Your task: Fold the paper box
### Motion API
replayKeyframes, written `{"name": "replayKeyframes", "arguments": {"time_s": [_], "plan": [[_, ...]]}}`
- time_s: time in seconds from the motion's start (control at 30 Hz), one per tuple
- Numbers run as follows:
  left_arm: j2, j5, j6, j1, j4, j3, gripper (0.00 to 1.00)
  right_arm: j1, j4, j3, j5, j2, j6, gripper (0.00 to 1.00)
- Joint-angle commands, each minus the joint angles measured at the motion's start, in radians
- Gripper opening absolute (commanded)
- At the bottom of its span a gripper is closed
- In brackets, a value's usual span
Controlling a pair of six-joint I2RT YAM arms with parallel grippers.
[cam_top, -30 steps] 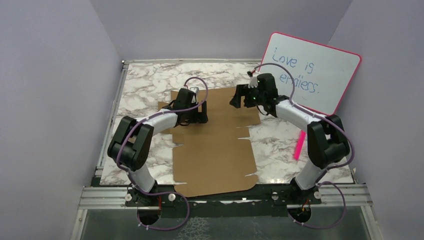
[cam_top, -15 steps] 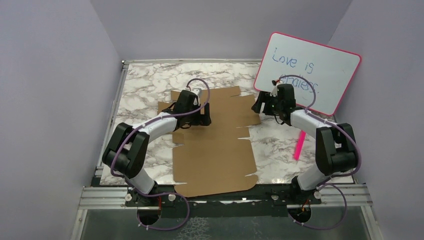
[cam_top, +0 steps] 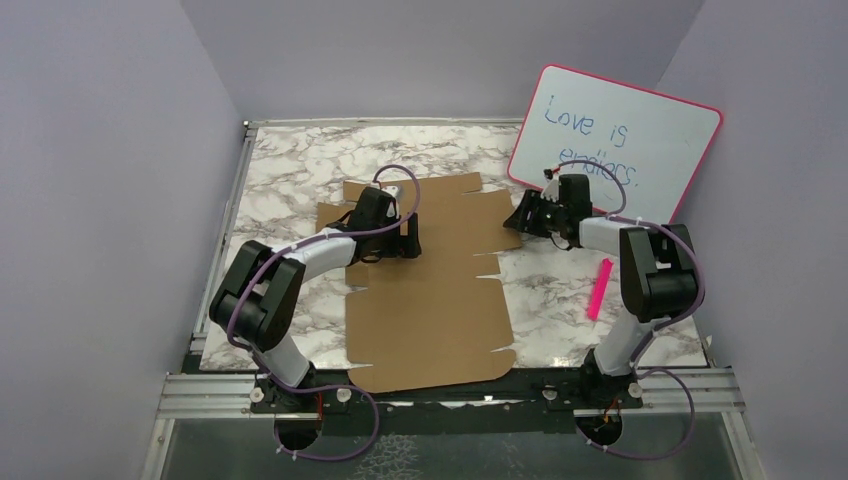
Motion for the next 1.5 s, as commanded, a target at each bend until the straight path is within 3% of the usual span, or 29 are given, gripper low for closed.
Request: {"name": "replayKeyframes", "arguments": {"time_s": [0.0, 0.27, 0.47, 0.7, 0.87, 1.17, 1.47], "plan": [[0.024, 0.033, -0.014, -0.002, 0.021, -0.026, 0.92, -0.008, 0.042, -0.002, -0.074, 0.034, -0.005, 0.52], [0.036, 0.044, -0.018, -0.002, 0.025, -0.024, 0.92, -0.006, 0.034, 0.01, -0.135, 0.007, -0.045, 0.23], [0.05, 0.056, -0.026, -0.003, 0.042, -0.032, 0.92, 0.022, -0.029, 0.01, -0.069, -0.08, -0.086, 0.08], [0.061, 0.062, -0.036, -0.004, 0.054, -0.035, 0.92, 0.176, -0.158, 0.043, 0.221, -0.154, -0.146, 0.05], [0.074, 0.078, -0.048, -0.004, 0.07, -0.041, 0.92, 0.346, -0.302, 0.135, 0.576, -0.15, -0.191, 0.03], [0.074, 0.088, -0.054, -0.004, 0.072, -0.044, 0.92, 0.59, -0.452, 0.29, 0.948, -0.06, -0.217, 0.03], [0.085, 0.106, -0.067, -0.004, 0.105, -0.048, 0.92, 0.78, -0.656, 0.531, 1.239, 0.132, -0.125, 0.01]]}}
